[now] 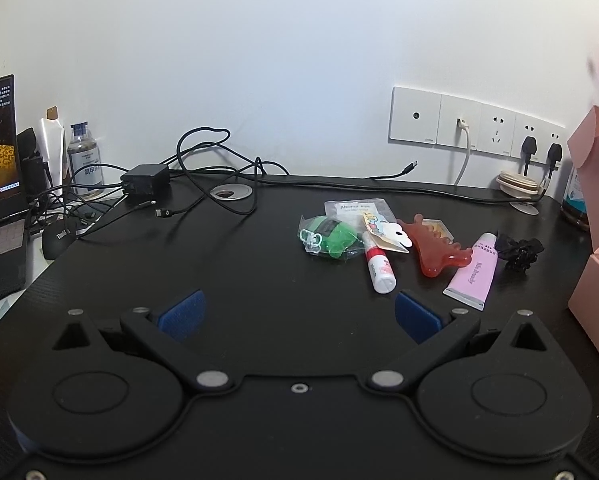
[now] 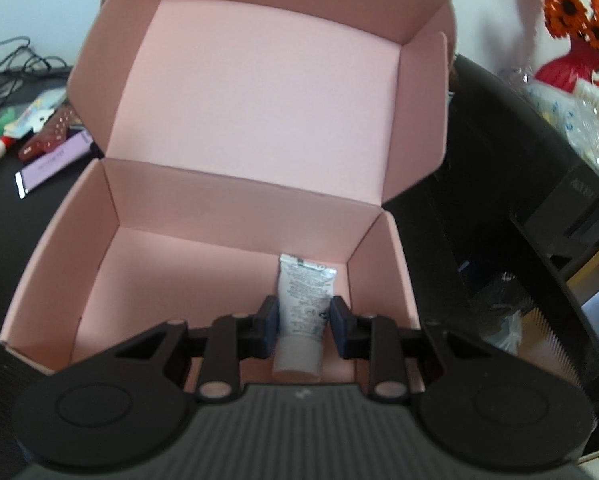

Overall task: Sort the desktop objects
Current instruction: 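Lower the held white tube into the pink box with the right gripper, then open the right gripper to release the white tube in the box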

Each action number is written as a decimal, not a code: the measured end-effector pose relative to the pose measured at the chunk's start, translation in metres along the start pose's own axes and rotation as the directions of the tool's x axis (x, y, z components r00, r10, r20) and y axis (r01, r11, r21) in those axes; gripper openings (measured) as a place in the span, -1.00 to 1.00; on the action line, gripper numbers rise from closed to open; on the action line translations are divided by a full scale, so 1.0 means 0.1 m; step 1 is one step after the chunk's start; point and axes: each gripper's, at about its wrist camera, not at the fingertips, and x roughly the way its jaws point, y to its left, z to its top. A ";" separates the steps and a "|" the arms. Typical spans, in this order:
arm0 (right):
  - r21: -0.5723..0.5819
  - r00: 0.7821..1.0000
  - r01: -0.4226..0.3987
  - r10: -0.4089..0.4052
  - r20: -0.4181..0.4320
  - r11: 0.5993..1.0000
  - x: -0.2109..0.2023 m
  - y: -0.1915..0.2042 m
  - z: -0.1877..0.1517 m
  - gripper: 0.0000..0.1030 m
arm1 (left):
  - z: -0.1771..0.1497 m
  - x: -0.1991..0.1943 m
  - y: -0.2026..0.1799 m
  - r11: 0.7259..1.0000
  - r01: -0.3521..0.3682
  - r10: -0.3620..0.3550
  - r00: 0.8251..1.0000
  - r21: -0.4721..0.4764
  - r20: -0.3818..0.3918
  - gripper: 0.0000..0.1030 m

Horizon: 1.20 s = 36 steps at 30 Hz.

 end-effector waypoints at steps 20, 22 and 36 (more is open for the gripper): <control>-0.010 0.988 -0.019 0.020 0.154 1.000 -0.40 -0.01 0.01 0.39 | -0.01 -0.01 0.02 1.000 0.003 -0.003 1.000 -0.008 0.008 0.99; 0.002 0.976 -0.060 0.058 0.208 0.998 -0.53 0.00 0.00 0.41 | -0.01 -0.02 0.02 1.000 0.002 -0.002 1.000 -0.008 0.008 0.99; -0.031 0.906 -0.340 0.336 0.257 0.940 -0.69 0.35 0.08 0.41 | -0.01 -0.02 0.01 1.000 0.003 -0.003 1.000 -0.007 0.008 0.99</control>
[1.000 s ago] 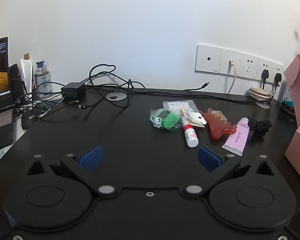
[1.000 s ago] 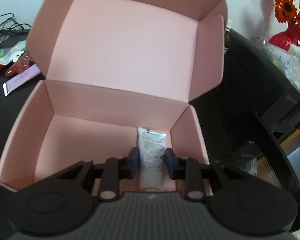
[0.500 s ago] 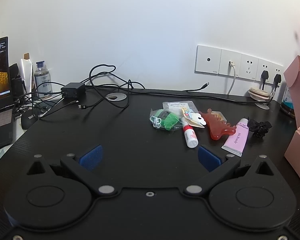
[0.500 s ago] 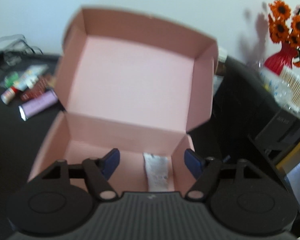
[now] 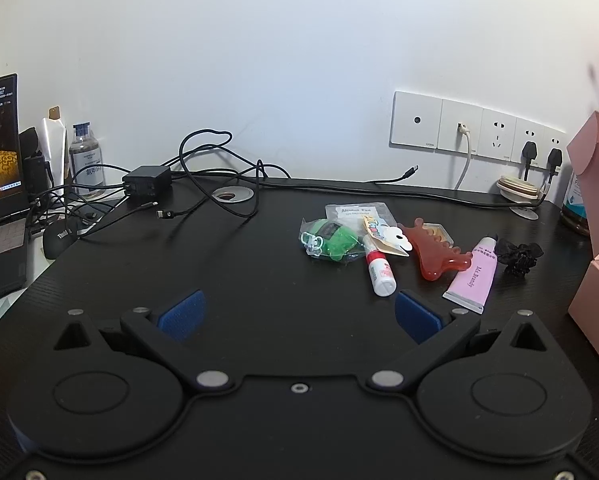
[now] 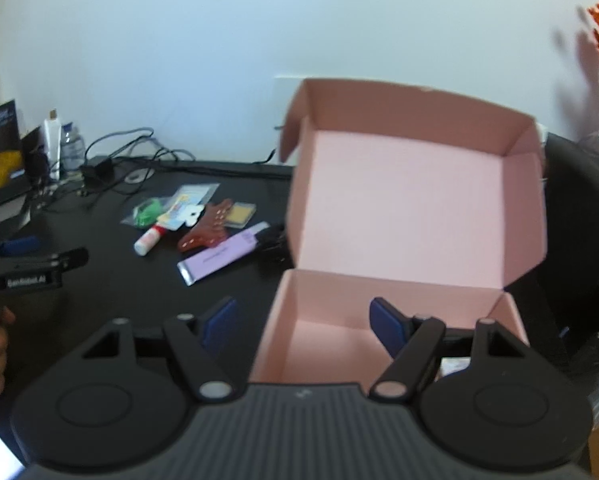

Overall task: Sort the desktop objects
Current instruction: 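Open the right gripper to release the white tube in the box, then raise the right tool up and away from the pink box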

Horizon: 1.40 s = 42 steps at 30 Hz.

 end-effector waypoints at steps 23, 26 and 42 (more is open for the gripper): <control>0.042 0.997 -0.063 0.065 -0.044 0.997 0.37 0.35 -0.09 -0.48 | 0.00 -0.01 0.01 1.000 0.000 0.000 1.000 -0.003 0.006 0.99; 0.040 0.997 -0.065 0.067 -0.044 0.997 0.41 0.37 -0.07 -0.48 | 0.00 0.00 0.00 1.000 -0.001 0.001 1.000 -0.004 0.005 0.99; -0.100 0.929 0.116 -0.073 0.363 0.988 -0.18 0.79 -0.39 0.94 | 0.00 0.00 -0.01 1.000 -0.002 0.002 1.000 0.006 0.003 0.99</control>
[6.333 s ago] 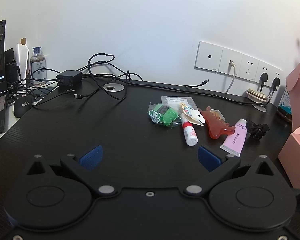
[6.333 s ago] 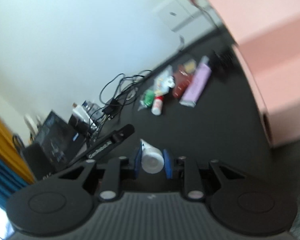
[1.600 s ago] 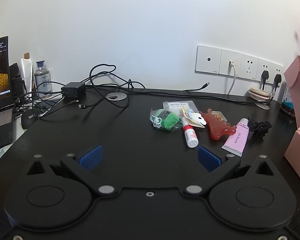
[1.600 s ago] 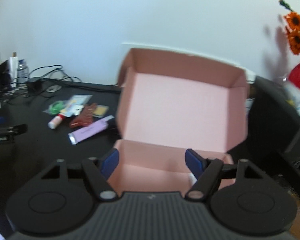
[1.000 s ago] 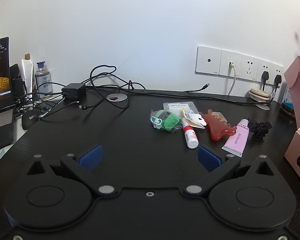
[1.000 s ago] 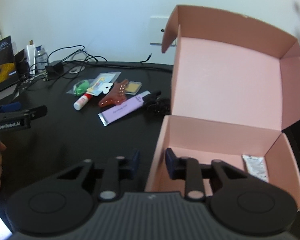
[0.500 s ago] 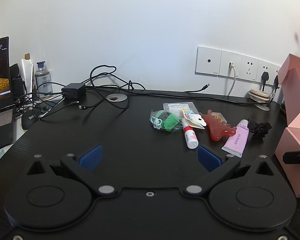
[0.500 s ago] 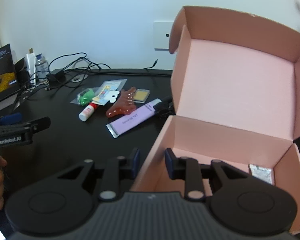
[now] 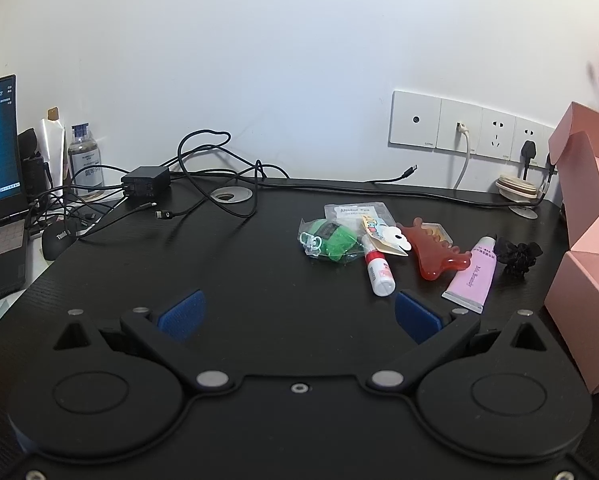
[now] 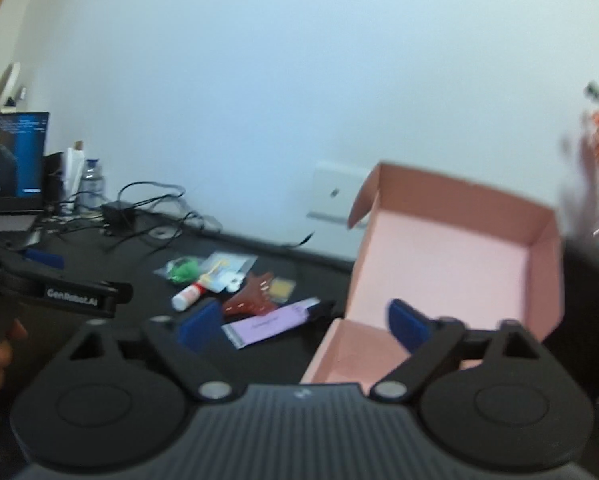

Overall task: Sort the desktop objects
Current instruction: 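Raise the right tool up and away from the pink box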

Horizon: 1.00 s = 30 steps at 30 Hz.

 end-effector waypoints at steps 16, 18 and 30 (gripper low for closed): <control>0.273 0.979 0.052 -0.102 0.174 0.961 -0.23 -0.26 -0.32 0.99 | -0.02 -0.02 -0.02 1.000 -0.012 0.012 1.000 0.012 0.003 0.99; 0.314 0.979 0.062 -0.118 0.164 0.947 -0.23 -0.34 -0.36 0.99 | -0.02 -0.02 -0.02 1.000 -0.015 0.015 1.000 0.008 0.000 0.99; 0.512 0.996 -0.012 -0.032 0.077 0.859 -0.05 -0.72 -0.52 0.99 | -0.03 -0.02 -0.06 0.999 -0.034 0.034 0.999 0.030 -0.001 0.99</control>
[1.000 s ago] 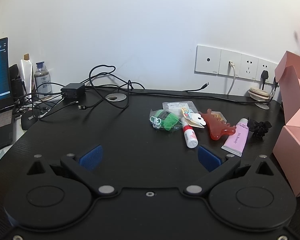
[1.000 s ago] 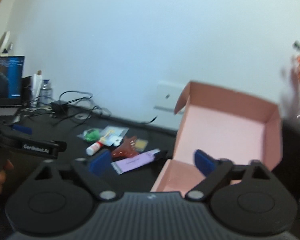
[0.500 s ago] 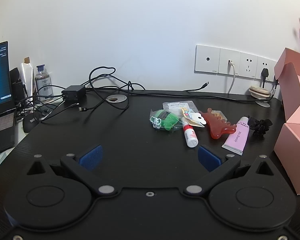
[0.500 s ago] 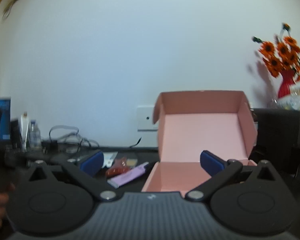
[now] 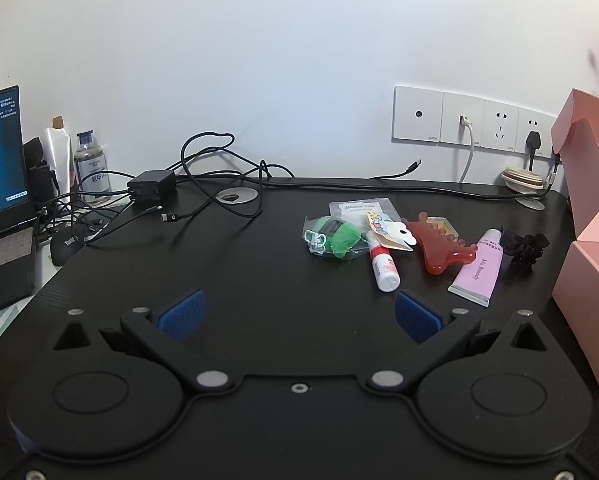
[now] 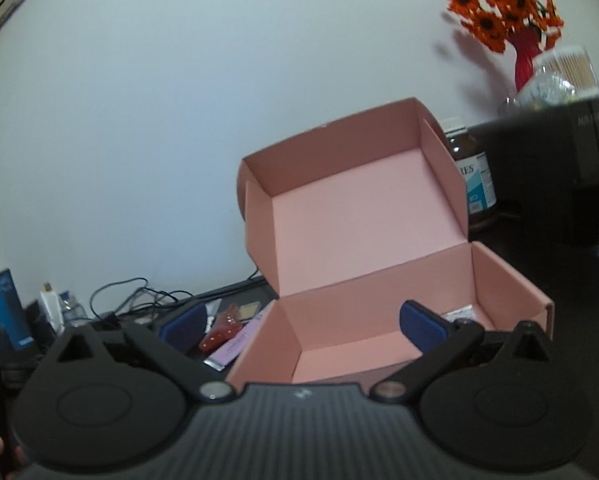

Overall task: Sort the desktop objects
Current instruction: 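Raise the right tool up and away from the pink box, then move the left tool toward the red-and-white small bottle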

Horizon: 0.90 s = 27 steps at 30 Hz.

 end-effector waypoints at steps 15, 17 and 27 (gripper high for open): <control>-0.097 0.998 -0.003 0.009 0.063 0.995 -0.13 0.17 -0.07 0.99 | -0.01 -0.03 -0.07 0.999 -0.031 0.030 0.999 0.038 0.025 0.99; -0.109 0.997 0.000 0.008 0.070 0.994 -0.15 0.19 -0.08 0.99 | -0.01 -0.03 -0.07 0.999 -0.035 0.034 0.999 0.036 0.023 0.99; -0.109 0.997 0.011 -0.003 0.075 0.994 -0.16 0.19 -0.09 0.99 | -0.01 -0.03 -0.05 0.999 -0.033 0.032 0.999 0.029 0.018 0.99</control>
